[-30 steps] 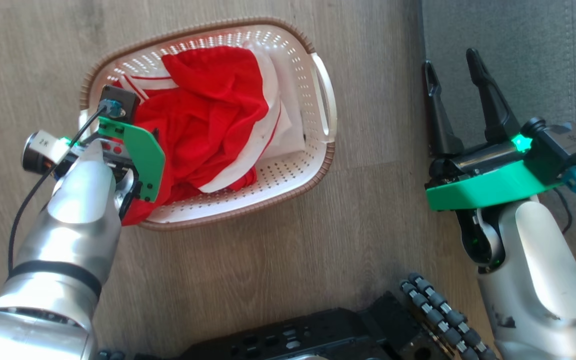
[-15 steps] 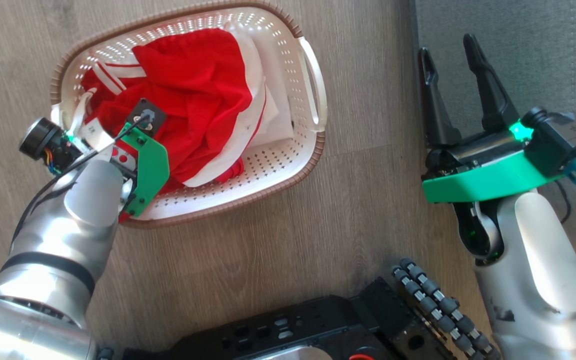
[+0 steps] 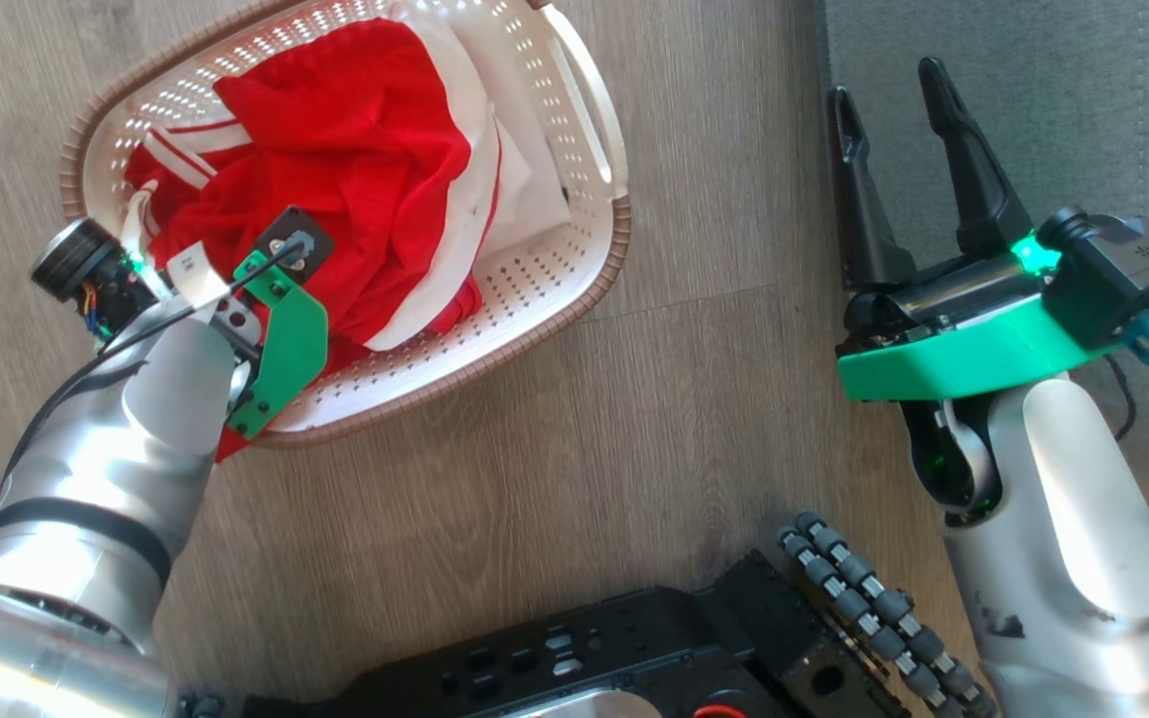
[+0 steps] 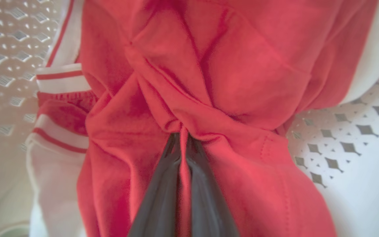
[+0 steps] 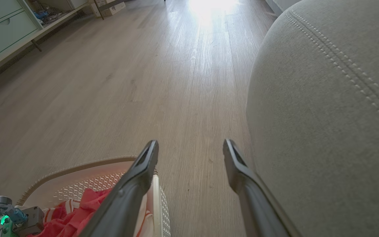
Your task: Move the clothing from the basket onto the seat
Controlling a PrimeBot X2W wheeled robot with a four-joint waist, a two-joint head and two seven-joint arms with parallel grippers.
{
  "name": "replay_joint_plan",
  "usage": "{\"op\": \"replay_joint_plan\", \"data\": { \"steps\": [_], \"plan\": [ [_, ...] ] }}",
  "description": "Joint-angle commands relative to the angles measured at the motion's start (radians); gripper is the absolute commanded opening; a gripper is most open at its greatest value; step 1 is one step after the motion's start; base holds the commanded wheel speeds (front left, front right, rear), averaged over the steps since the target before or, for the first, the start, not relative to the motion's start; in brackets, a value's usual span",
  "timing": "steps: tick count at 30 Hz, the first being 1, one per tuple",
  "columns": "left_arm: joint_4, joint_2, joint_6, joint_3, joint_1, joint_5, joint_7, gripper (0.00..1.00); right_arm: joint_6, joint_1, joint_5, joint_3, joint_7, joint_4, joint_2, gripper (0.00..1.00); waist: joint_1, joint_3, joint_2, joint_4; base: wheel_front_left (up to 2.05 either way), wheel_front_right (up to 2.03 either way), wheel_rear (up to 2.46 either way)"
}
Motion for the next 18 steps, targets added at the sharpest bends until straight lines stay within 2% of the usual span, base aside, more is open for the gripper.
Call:
{"op": "replay_joint_plan", "data": {
  "steps": [1, 10, 17, 18],
  "plan": [
    [-0.002, 0.027, -0.003, 0.009, 0.034, -0.007, -0.015, 0.0, 0.007, 0.028, 0.0, 0.018, -0.006, -0.024, 0.011, 1.0, 0.0, -0.007, 0.0, 0.002, 0.0, 0.0, 0.0],
    [0.0, 0.011, -0.014, -0.005, 0.051, -0.033, -0.08, 0.0, 0.007, 0.026, -0.007, 0.024, -0.006, -0.003, 0.011, 1.0, 0.0, -0.059, 0.0, 0.007, 0.0, 0.0, 0.0],
    [0.0, -0.018, -0.016, 0.02, 0.098, -0.092, -0.187, 0.0, 0.007, 0.046, -0.012, 0.017, -0.006, 0.022, 0.011, 1.0, 0.0, -0.178, 0.0, 0.028, 0.0, 0.0, 0.0],
    [0.0, -0.033, -0.017, 0.031, 0.113, -0.114, -0.227, 0.0, 0.007, 0.055, -0.015, 0.014, -0.006, 0.032, 0.011, 1.0, 0.0, -0.219, 0.0, 0.039, 0.0, 0.0, 0.0]
  ]
}}
